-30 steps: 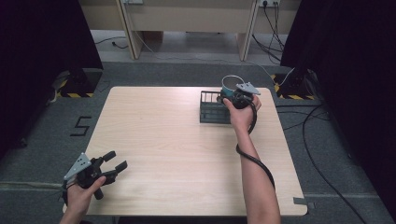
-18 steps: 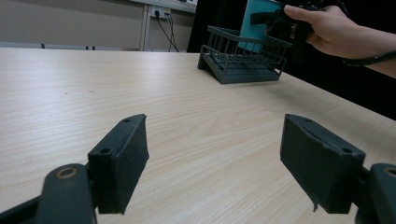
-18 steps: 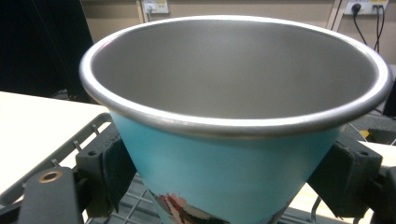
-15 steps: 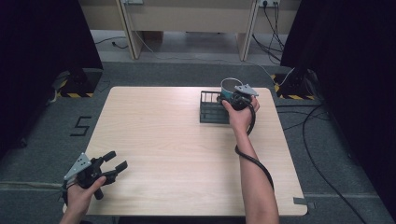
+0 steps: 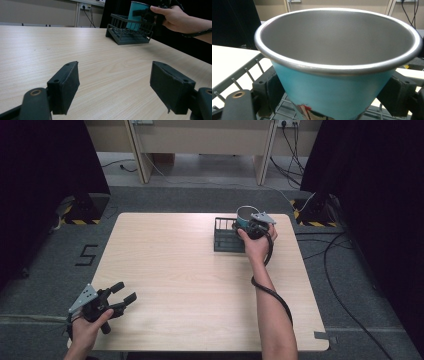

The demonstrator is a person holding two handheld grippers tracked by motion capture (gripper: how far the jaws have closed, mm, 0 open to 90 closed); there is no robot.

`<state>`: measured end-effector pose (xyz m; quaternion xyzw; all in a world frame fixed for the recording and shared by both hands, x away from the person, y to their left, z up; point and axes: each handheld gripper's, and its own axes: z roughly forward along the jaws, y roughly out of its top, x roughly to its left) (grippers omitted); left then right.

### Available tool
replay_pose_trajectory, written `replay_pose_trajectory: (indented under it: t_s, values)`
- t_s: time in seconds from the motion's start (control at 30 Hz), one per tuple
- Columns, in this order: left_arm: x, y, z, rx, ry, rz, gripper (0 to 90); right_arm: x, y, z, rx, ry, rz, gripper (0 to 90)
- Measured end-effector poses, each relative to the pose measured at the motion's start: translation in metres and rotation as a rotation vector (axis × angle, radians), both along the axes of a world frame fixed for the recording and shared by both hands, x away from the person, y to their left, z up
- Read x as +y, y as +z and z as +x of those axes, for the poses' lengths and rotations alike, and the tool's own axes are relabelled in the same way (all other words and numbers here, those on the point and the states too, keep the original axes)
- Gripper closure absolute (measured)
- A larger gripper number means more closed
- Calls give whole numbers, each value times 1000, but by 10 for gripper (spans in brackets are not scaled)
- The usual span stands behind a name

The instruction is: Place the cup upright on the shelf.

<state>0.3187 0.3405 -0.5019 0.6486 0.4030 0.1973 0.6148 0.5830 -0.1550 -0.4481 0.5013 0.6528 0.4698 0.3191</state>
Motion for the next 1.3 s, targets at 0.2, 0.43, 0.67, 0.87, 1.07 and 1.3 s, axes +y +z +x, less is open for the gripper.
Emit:
replay_pose_trajectory:
  t_s: [0.2,0.43,0.67,0.87,1.07,1.3]
  values:
    - [0,0,0,0,0,0,227,0,-3,0,8,-2,-17,179]
    - [0,0,0,0,-1,0,227,0,-5,0,9,-1,-24,178]
    - [0,0,0,2,-2,3,227,2,-7,-1,2,6,-35,173]
    - [0,0,0,2,-3,1,227,1,-10,-4,-3,7,-14,156]
    - [-1,0,0,2,-3,2,227,0,-12,-9,-26,-9,-1,155]
    - [-1,0,0,2,-5,3,227,1,-9,-14,-21,-8,11,155]
